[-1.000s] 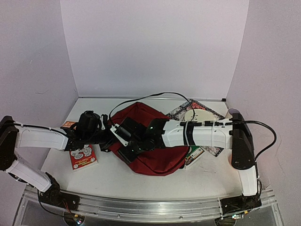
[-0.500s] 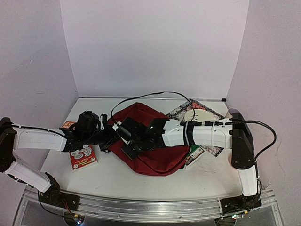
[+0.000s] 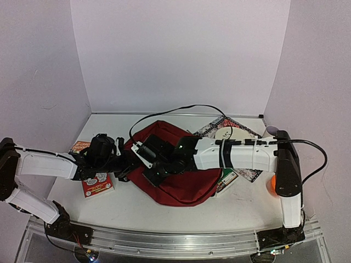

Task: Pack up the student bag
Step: Pick up the lower front pocket of the student bag, then zip the lower front pocket of the student bag.

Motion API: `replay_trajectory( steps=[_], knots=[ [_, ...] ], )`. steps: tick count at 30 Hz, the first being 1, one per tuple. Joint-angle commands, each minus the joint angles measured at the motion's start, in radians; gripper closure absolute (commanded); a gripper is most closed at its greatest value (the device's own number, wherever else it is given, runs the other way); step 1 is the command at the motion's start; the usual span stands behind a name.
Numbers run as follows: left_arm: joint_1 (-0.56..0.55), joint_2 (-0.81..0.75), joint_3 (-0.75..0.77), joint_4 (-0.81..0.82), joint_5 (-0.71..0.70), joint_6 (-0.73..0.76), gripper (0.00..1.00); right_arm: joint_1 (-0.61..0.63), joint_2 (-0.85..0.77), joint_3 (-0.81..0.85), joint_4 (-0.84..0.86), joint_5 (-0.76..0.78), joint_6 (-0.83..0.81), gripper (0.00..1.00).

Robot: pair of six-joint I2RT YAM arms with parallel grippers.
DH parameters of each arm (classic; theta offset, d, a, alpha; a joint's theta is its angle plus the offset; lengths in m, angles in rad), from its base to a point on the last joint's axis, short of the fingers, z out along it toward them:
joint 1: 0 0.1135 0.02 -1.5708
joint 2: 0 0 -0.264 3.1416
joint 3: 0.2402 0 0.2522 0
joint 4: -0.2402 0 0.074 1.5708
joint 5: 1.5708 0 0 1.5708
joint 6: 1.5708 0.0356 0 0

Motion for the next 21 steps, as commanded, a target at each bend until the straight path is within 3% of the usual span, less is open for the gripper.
replay_trajectory(
  steps=[1,13,21],
  knots=[
    [-0.004,-0.030,0.001,0.047,-0.002,0.010,1.00,-0.011,-0.073,-0.016,-0.035,0.007,-0.013,0.97],
    [-0.004,-0.044,-0.042,0.043,-0.008,0.021,1.00,-0.055,-0.125,-0.057,-0.036,0.152,0.040,1.00],
    [-0.004,-0.046,-0.105,-0.006,-0.012,0.057,1.00,-0.161,-0.145,-0.064,-0.036,0.286,0.123,1.00]
  ],
)
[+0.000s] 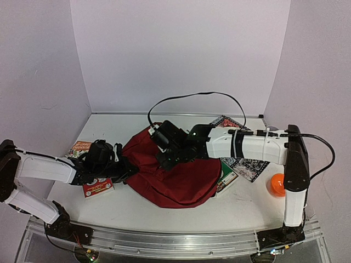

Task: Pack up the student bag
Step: Zip the lower front pocket of the student bag.

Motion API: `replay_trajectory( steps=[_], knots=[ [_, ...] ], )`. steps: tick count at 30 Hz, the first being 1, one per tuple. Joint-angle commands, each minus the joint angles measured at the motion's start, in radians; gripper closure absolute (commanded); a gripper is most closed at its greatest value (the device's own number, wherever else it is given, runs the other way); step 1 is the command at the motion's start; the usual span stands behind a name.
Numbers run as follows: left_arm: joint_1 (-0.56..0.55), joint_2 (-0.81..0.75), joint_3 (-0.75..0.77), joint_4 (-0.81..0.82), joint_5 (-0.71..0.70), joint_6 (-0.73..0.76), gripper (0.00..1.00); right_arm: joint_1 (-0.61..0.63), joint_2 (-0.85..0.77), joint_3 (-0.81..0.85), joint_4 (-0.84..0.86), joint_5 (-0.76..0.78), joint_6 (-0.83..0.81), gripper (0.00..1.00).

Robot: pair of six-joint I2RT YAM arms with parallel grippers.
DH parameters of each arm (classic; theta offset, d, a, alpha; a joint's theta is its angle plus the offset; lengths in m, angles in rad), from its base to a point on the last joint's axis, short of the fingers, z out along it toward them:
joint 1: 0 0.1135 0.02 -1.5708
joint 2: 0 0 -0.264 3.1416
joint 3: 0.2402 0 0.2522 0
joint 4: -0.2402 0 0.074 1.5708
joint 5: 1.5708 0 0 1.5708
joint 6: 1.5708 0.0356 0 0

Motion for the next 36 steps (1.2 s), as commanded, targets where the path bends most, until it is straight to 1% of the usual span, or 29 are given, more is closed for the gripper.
replay_trajectory(
  steps=[1,3,10,16,21,25,28,31,36],
  knots=[
    [-0.004,-0.032,-0.030,-0.032,-0.017,0.047,1.00,-0.080,-0.062,-0.006,-0.037,0.137,0.073,1.00],
    [-0.004,-0.045,-0.030,-0.093,-0.041,0.065,1.00,-0.118,-0.065,-0.008,-0.034,0.145,0.094,1.00],
    [-0.002,-0.126,-0.047,-0.197,-0.124,0.100,1.00,-0.189,-0.047,0.015,-0.015,0.143,0.080,1.00],
    [-0.002,-0.181,-0.095,-0.249,-0.166,0.078,1.00,-0.285,-0.045,0.007,0.005,0.139,0.100,1.00],
    [-0.001,-0.250,-0.145,-0.293,-0.237,0.054,1.00,-0.385,-0.059,-0.002,0.037,0.067,0.125,1.00],
    [-0.001,-0.303,-0.175,-0.329,-0.276,0.040,1.00,-0.410,-0.050,0.011,0.040,0.041,0.133,1.00],
    [0.000,-0.309,-0.184,-0.330,-0.289,0.040,1.00,-0.409,-0.024,0.029,0.040,-0.030,0.137,1.00],
    [0.000,-0.281,-0.164,-0.305,-0.282,0.076,1.00,-0.407,0.000,0.035,0.054,-0.155,0.130,1.00],
    [0.000,-0.242,-0.120,-0.271,-0.287,0.142,1.00,-0.404,0.002,0.000,0.113,-0.333,0.118,1.00]
  ],
)
